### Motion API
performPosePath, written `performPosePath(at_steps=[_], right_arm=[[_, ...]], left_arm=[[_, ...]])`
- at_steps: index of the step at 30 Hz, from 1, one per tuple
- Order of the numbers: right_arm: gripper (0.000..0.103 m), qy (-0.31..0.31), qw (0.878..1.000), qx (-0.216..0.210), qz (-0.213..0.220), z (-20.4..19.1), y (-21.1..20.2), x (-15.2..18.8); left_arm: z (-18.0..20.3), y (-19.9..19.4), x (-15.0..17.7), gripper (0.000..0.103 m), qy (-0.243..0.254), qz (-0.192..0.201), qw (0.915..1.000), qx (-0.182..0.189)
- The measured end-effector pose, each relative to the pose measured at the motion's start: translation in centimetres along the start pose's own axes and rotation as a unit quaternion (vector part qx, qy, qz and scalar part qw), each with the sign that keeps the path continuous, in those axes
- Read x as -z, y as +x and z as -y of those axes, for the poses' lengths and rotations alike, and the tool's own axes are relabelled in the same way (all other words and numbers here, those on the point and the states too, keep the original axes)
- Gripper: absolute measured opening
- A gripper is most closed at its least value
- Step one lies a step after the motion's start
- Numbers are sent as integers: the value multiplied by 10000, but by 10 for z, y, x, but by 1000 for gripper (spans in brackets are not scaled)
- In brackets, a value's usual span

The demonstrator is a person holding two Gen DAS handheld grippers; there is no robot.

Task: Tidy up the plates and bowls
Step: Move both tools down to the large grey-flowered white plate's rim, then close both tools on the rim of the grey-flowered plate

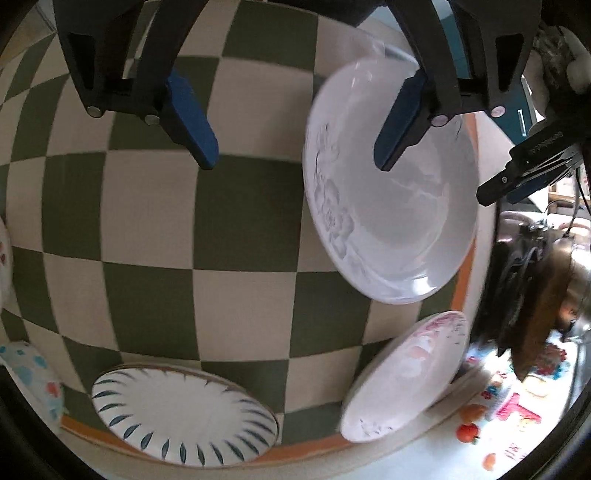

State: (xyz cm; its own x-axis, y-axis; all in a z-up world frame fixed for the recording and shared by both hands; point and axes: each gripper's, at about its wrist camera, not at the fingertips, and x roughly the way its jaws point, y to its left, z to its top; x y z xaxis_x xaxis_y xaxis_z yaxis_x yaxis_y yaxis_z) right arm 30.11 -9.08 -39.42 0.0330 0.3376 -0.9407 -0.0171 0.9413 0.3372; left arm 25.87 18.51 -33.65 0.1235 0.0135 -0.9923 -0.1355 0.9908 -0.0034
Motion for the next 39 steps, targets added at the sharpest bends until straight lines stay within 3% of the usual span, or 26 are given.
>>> performPosePath(at_steps=[4,8,9,11,19,29,39], right_arm=[[59,76,9992,-310,-246,-6,18,-13],[29,166,9982,-428,-379,-8,29,-21],[27,182,9983,-391,-388,-8,31,-23],[17,142,9986,-365,-366,-6,34,-24],[16,104,9973,-609,-397,5,33,-16],[16,274,9965,-724,-318,21,13,-25],[16,481,9968,-627,-97,75,-24,-25]], left_arm=[[-6,12,-7,57,58,-220,9995,231],[-6,19,-7,30,145,-378,9981,461],[-6,19,-6,25,113,-385,9976,562],[-5,16,-4,22,55,-419,9969,666],[7,-1,7,22,74,-336,9980,531],[76,-29,11,22,222,-188,9976,623],[127,-25,10,22,560,-208,9954,755]])
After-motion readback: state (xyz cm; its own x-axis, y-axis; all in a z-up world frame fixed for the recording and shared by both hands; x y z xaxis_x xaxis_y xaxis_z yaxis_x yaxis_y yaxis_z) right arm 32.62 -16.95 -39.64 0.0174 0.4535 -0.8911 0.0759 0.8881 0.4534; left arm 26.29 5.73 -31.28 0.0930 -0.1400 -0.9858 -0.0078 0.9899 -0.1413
